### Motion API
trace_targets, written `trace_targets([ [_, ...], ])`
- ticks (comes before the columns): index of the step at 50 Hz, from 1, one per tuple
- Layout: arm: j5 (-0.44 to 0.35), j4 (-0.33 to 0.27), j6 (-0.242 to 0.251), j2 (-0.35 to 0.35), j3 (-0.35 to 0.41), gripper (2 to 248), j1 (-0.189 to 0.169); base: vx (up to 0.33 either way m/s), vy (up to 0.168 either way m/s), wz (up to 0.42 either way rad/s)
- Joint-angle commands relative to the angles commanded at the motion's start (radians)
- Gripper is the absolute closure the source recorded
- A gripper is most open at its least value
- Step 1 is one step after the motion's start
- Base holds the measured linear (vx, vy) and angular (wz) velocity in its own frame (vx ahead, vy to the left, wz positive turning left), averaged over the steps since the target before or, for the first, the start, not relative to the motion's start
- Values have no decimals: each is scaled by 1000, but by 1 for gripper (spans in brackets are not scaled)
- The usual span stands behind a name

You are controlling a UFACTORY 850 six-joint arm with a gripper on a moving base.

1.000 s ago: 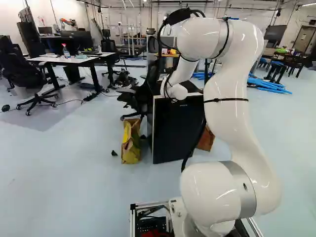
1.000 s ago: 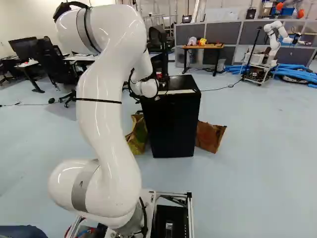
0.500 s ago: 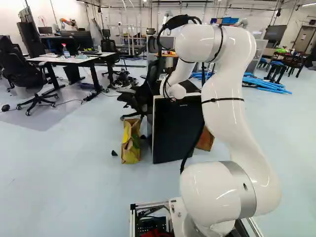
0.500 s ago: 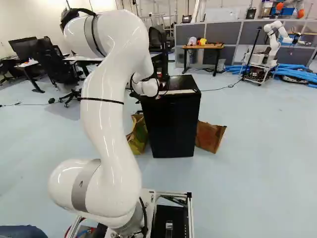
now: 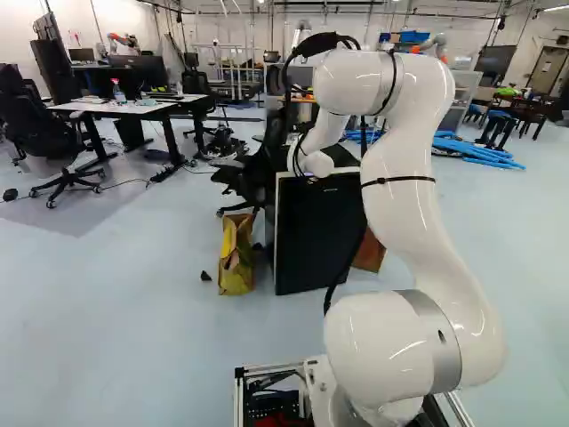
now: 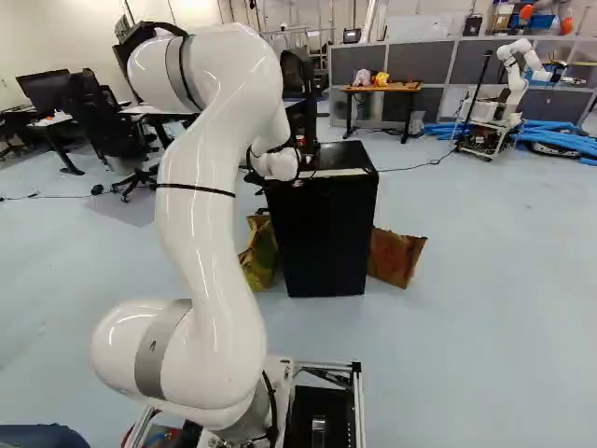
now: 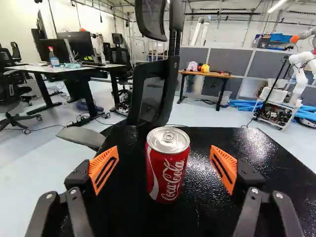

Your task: Grab a drink from the fridge

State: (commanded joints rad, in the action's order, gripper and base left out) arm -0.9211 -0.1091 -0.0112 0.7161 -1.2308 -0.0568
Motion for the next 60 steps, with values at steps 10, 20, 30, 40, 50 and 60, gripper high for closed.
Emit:
trace_targets([
  [10, 0, 0, -76, 0, 0, 3, 0, 0, 0, 0],
  [20, 0, 0, -76, 0, 0, 4, 0, 0, 0, 0],
  [30, 0, 0, -76, 0, 0, 75, 0, 0, 0, 0],
  [40, 0, 0, -76, 0, 0, 148, 0, 0, 0, 0],
  [50, 0, 0, -76, 0, 0, 150, 0, 0, 0, 0],
  [60, 0, 0, -76, -7, 1, 150, 0, 0, 0, 0],
])
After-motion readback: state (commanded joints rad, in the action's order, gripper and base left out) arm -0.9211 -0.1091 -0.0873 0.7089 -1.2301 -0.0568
